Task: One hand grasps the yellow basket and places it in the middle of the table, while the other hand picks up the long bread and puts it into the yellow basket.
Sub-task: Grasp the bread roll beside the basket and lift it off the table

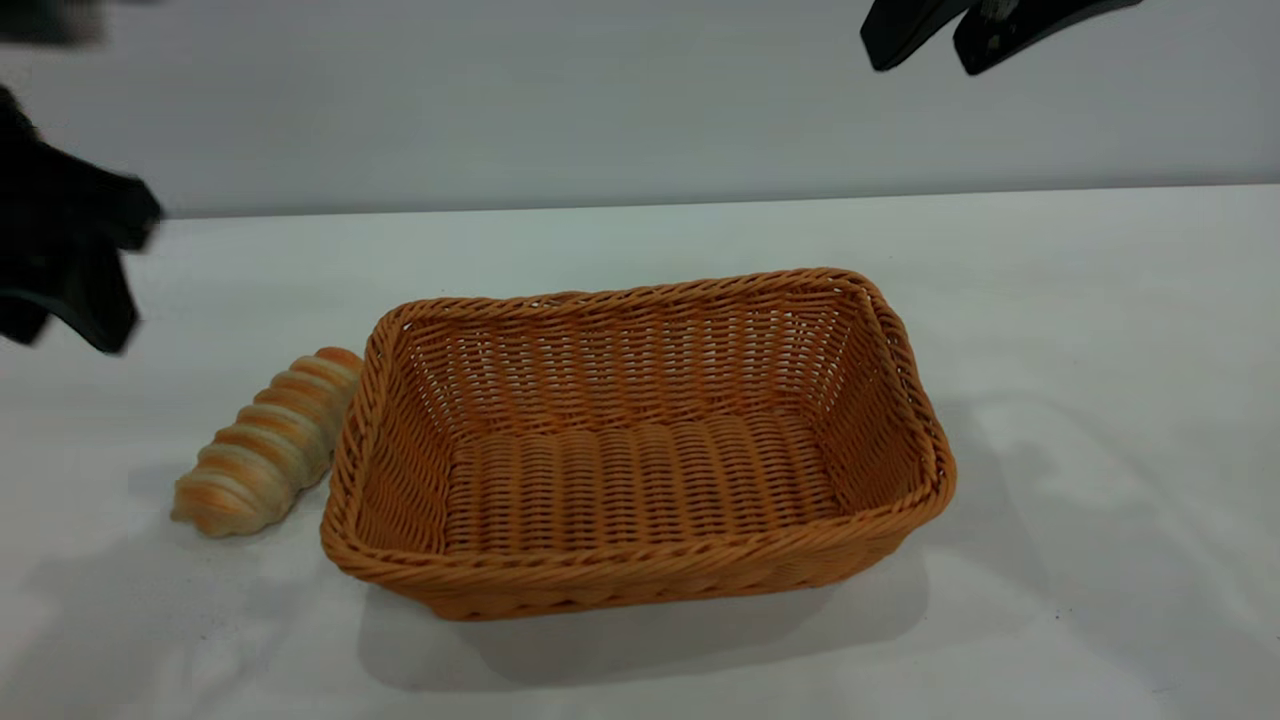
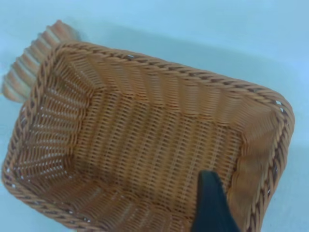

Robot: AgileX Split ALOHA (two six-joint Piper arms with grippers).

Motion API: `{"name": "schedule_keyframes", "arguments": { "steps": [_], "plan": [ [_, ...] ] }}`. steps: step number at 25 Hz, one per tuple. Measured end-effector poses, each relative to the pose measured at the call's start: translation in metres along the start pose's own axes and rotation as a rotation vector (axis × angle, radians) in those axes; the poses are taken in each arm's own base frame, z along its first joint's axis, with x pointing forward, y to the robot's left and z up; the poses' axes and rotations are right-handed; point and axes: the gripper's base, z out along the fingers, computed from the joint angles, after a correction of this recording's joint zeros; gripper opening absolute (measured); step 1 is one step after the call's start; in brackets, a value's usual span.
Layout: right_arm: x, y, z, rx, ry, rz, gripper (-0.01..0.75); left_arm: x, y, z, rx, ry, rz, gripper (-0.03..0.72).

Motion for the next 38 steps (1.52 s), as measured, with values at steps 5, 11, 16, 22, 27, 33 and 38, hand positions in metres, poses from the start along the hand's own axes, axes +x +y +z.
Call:
{"name": "schedule_keyframes", "arguments": {
  "steps": [5,11,16,22,27,33,38],
  "plan": [
    [0.000,0.000,-0.001,-0.002,0.003,-0.005,0.544,-0.017,-0.004,0.043,-0.001,0.087,0.055,0.467],
    [0.001,0.000,-0.001,-0.003,0.004,-0.015,0.544,-0.035,-0.008,0.083,0.003,0.121,0.088,0.466],
    [0.001,0.001,-0.001,-0.003,0.004,-0.028,0.544,-0.047,-0.010,0.109,0.004,0.124,0.100,0.466],
    [0.001,0.001,-0.001,-0.007,0.015,-0.034,0.544,-0.056,-0.013,0.138,0.006,0.144,0.112,0.466],
    [0.003,0.001,-0.001,-0.011,0.027,-0.034,0.544,-0.055,-0.014,0.153,0.007,0.160,0.118,0.464],
    [0.003,0.001,-0.001,-0.013,0.031,-0.037,0.544,-0.053,-0.015,0.165,0.009,0.162,0.116,0.309],
    [0.003,0.002,-0.001,-0.015,0.031,-0.055,0.544,-0.053,-0.013,0.166,-0.010,0.166,0.142,0.095]
  ]
}}
